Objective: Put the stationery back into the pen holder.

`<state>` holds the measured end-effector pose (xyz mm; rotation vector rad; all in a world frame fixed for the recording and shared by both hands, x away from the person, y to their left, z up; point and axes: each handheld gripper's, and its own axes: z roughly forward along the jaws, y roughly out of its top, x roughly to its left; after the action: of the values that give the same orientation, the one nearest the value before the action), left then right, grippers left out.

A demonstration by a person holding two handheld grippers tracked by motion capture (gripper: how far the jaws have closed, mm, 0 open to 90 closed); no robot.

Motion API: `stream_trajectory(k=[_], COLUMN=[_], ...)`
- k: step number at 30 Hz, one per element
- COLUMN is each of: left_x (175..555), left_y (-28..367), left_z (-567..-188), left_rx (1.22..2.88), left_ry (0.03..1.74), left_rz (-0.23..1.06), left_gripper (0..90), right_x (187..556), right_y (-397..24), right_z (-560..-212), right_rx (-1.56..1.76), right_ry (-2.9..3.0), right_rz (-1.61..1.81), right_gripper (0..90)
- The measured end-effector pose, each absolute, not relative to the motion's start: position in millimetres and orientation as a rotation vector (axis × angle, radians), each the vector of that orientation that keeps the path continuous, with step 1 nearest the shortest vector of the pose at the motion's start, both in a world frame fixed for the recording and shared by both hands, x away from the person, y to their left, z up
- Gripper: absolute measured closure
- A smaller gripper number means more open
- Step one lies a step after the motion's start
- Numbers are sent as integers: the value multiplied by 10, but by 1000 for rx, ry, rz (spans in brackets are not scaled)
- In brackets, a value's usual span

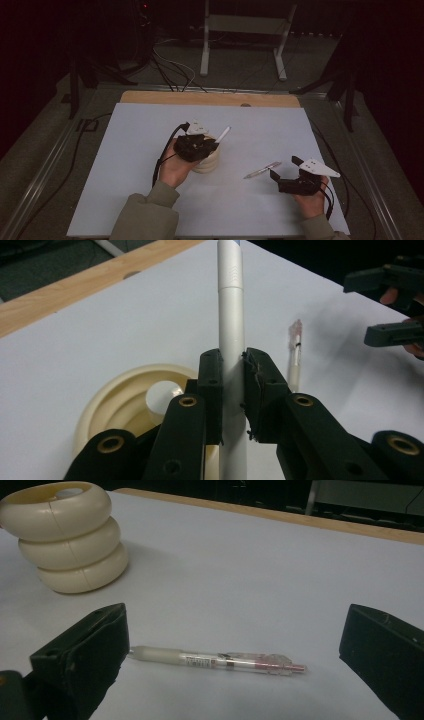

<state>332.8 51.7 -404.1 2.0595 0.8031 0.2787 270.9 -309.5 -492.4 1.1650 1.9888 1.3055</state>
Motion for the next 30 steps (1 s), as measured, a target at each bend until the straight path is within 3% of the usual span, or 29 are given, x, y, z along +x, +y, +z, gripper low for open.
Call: stream_trajectory(k=[30], left_x=[3485], left_y=[641], left_z=[-4038], left_rx=[1912], left_ry=[856], left_rz=[337], left_gripper=[795], right_x=[2711], right_y=[-3091], right_z=[-4926], right_rx=[1163], right_ry=[1991], right_rz=[1304], right_gripper=[3])
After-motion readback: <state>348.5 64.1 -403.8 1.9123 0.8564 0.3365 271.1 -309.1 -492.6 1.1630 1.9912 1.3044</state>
